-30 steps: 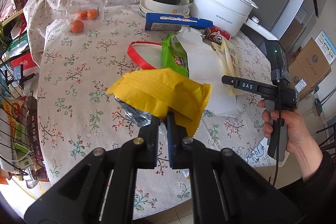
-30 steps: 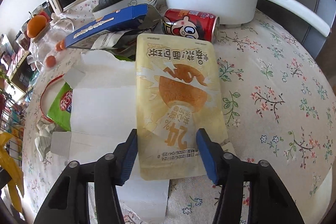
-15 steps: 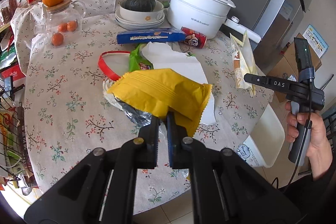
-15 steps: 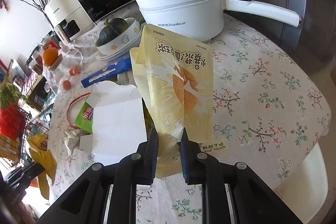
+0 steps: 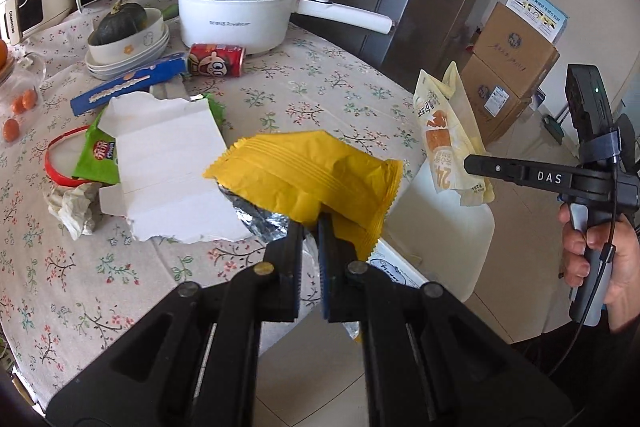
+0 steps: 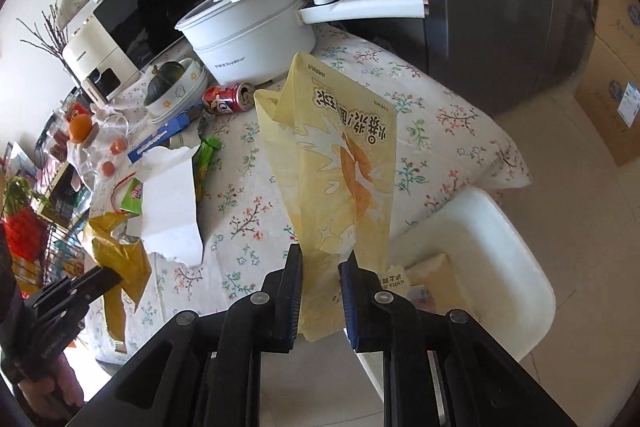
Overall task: Collect trash
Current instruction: 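Carry both bags to the white bin and release them with both tools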
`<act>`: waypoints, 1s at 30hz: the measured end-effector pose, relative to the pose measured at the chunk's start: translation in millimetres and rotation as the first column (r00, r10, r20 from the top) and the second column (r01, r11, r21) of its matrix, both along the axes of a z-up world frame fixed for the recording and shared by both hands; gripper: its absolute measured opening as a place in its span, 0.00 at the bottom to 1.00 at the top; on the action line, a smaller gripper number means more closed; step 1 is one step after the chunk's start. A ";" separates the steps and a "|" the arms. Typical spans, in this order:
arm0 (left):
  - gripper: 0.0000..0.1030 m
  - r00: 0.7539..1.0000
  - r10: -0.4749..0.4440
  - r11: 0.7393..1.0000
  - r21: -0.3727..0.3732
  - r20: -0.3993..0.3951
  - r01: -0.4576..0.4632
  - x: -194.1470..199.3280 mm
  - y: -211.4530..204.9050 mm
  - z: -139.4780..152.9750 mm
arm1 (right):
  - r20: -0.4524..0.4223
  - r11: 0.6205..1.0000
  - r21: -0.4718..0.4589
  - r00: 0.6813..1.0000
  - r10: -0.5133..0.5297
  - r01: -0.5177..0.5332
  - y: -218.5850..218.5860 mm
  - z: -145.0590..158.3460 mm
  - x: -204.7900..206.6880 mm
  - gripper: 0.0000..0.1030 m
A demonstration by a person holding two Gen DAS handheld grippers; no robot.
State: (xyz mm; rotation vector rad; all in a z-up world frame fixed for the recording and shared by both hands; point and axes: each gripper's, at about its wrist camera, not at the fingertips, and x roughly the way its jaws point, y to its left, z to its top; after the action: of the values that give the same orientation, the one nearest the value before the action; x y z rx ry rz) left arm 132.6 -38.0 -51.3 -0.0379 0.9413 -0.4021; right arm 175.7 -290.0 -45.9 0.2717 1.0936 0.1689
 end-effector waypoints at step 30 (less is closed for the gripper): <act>0.52 0.983 -0.184 0.977 0.109 -0.007 0.184 4.5 -133.4 -46.5 | -0.160 0.968 0.037 0.957 -0.240 0.249 -125.6 -34.6 -42.6 0.33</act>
State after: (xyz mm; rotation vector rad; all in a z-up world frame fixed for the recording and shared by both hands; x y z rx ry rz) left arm 137.1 -171.4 -97.8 0.1504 0.9660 -0.5208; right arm 133.1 -415.6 -80.5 0.4755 1.1996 -0.0435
